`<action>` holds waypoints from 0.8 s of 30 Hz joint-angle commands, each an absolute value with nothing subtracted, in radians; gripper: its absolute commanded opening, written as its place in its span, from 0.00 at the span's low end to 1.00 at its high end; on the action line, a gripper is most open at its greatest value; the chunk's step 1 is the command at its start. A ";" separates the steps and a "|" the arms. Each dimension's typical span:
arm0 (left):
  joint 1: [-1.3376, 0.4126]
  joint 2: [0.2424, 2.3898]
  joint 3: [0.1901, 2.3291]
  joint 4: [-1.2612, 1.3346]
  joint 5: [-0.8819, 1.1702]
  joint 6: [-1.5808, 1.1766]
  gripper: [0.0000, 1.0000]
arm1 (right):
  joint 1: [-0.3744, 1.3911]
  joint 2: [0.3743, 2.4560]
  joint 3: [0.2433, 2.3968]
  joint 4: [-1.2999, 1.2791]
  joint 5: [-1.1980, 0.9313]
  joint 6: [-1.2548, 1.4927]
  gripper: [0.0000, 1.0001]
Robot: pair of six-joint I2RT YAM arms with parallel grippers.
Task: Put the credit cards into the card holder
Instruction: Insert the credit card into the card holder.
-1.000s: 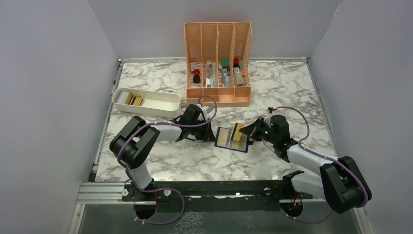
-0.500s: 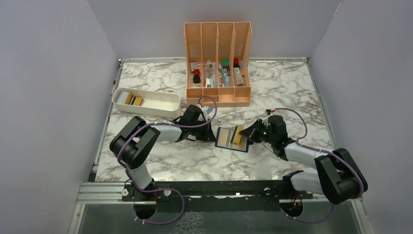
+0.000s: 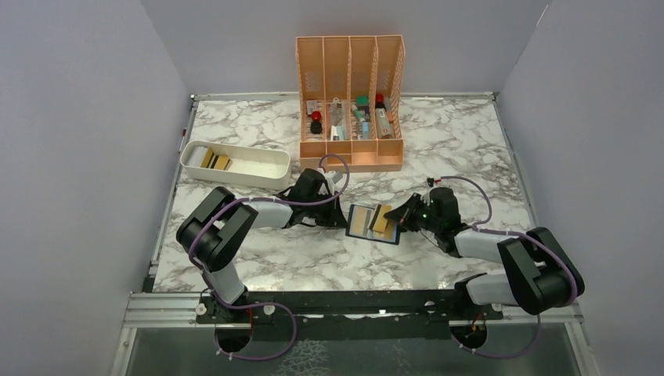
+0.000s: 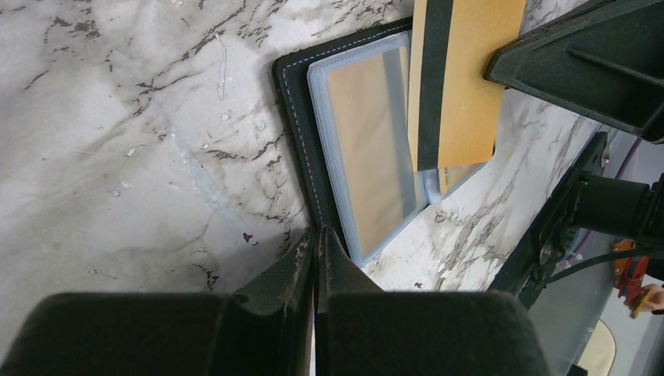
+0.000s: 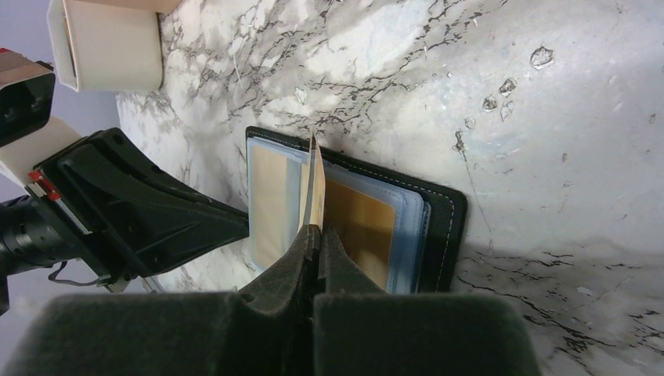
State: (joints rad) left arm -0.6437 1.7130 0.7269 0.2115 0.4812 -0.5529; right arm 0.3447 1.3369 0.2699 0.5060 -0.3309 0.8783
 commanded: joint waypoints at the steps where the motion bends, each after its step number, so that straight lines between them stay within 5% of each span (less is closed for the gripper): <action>1: -0.658 1.707 0.707 0.183 0.450 -0.540 0.05 | 0.339 1.352 0.239 0.544 -0.353 0.848 0.01; 24: -0.661 1.715 0.713 0.177 0.439 -0.536 0.05 | 0.340 1.414 0.214 0.610 -0.468 0.877 0.01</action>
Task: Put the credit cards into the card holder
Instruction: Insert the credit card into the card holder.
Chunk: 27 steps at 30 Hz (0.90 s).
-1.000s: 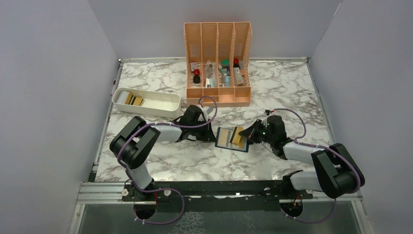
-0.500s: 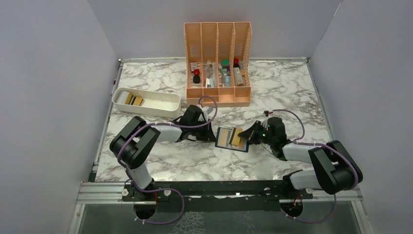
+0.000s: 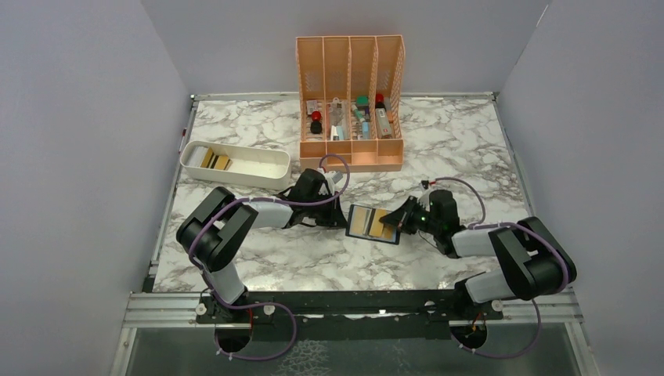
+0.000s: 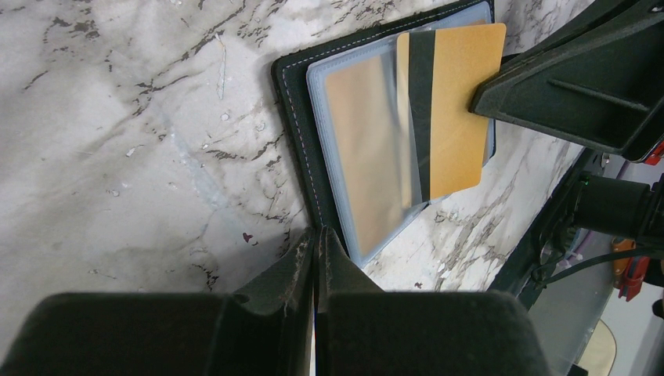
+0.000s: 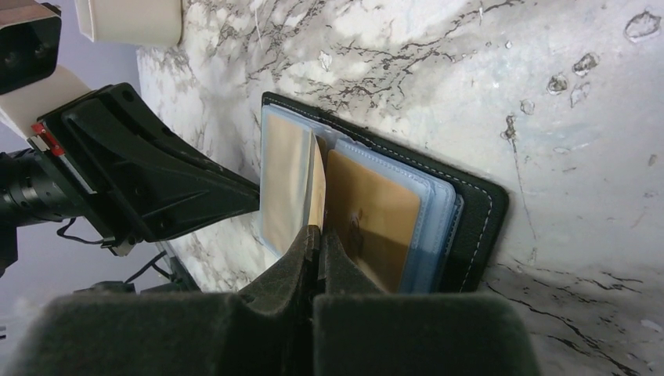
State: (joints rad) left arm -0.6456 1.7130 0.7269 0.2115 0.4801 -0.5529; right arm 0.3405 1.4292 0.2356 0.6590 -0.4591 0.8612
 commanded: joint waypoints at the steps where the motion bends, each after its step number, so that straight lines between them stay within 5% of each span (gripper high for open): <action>1: -0.661 1.714 0.713 0.175 0.437 -0.534 0.05 | 0.340 1.399 0.214 0.587 -0.456 0.875 0.01; 27: -0.679 1.713 0.734 0.152 0.434 -0.530 0.05 | 0.351 1.507 0.311 0.527 -0.514 0.836 0.01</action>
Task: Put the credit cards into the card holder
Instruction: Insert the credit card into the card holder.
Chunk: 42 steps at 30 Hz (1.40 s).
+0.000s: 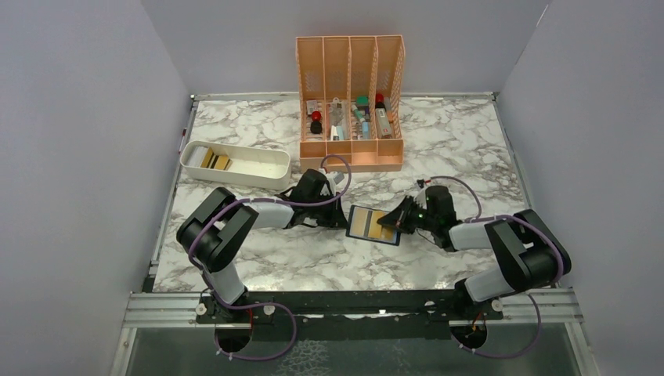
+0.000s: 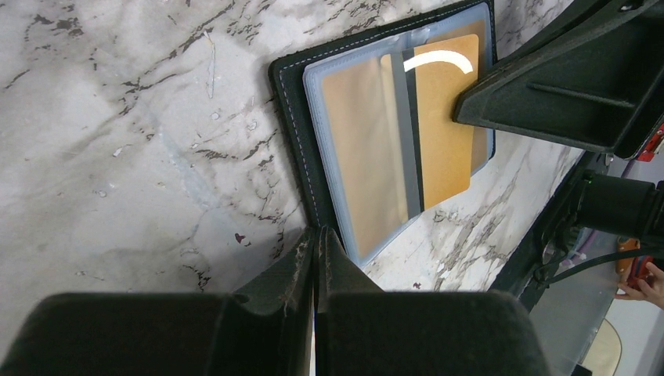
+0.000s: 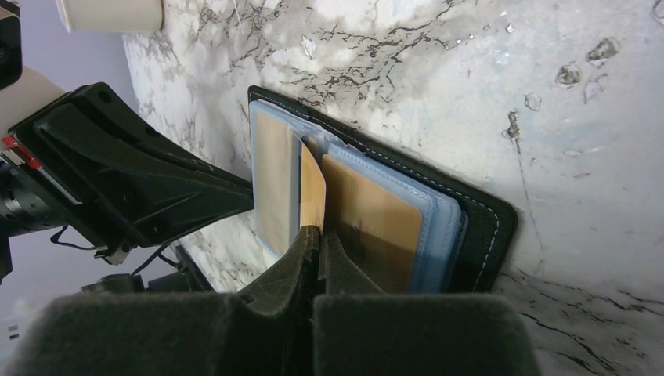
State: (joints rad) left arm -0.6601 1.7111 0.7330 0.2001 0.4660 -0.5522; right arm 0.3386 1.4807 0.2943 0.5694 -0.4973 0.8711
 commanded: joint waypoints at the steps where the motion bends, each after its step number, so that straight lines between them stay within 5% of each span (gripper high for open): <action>1: -0.681 1.714 0.733 0.153 0.435 -0.530 0.05 | 0.354 1.510 0.316 0.518 -0.509 0.830 0.01; 6: -0.689 1.710 0.736 0.166 0.438 -0.543 0.05 | 0.375 1.571 0.362 0.519 -0.508 0.826 0.02; 17: -0.721 1.645 0.684 0.206 0.421 -0.606 0.05 | 0.422 1.514 0.480 0.190 -0.325 0.709 0.27; 42: -0.718 1.690 0.723 0.325 0.407 -0.696 0.07 | 0.442 1.383 0.579 -0.046 -0.180 0.590 0.46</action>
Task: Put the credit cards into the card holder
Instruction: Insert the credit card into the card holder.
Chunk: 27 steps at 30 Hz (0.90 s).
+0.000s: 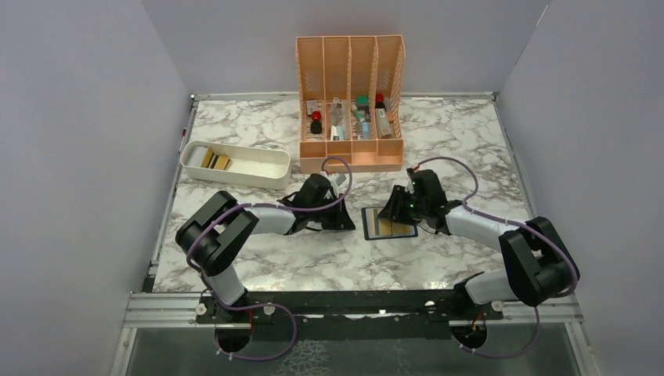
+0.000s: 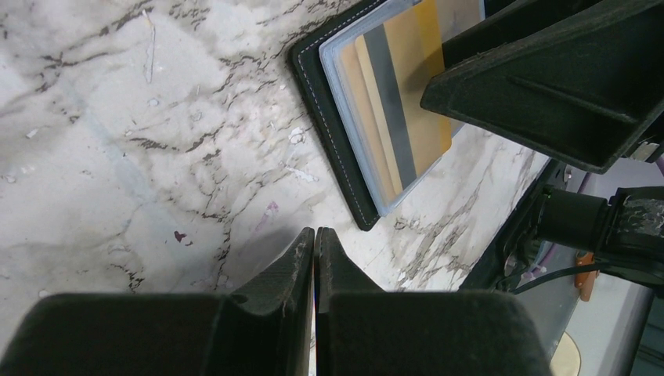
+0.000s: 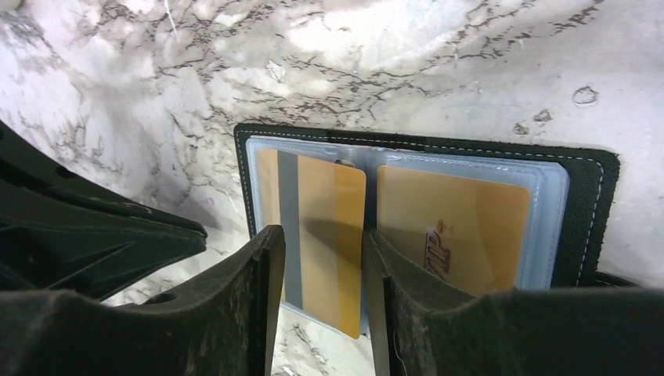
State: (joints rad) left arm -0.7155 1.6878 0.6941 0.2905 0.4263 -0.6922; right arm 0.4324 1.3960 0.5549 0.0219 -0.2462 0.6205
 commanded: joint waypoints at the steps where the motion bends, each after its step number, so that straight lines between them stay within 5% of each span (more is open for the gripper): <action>1: -0.717 1.692 0.726 0.327 0.409 -0.696 0.07 | 0.445 1.384 0.582 -0.051 -0.171 0.587 0.46; 9: -0.718 1.686 0.740 0.328 0.414 -0.701 0.07 | 0.459 1.349 0.631 -0.136 -0.096 0.558 0.56; 16: -0.719 1.695 0.746 0.338 0.428 -0.706 0.07 | 0.460 1.338 0.648 -0.158 -0.097 0.543 0.39; 20: -0.719 1.695 0.753 0.343 0.436 -0.707 0.07 | 0.463 1.321 0.666 -0.186 -0.085 0.538 0.48; 27: -0.719 1.757 0.769 0.380 0.454 -0.719 0.07 | 0.465 1.356 0.662 -0.153 -0.110 0.539 0.49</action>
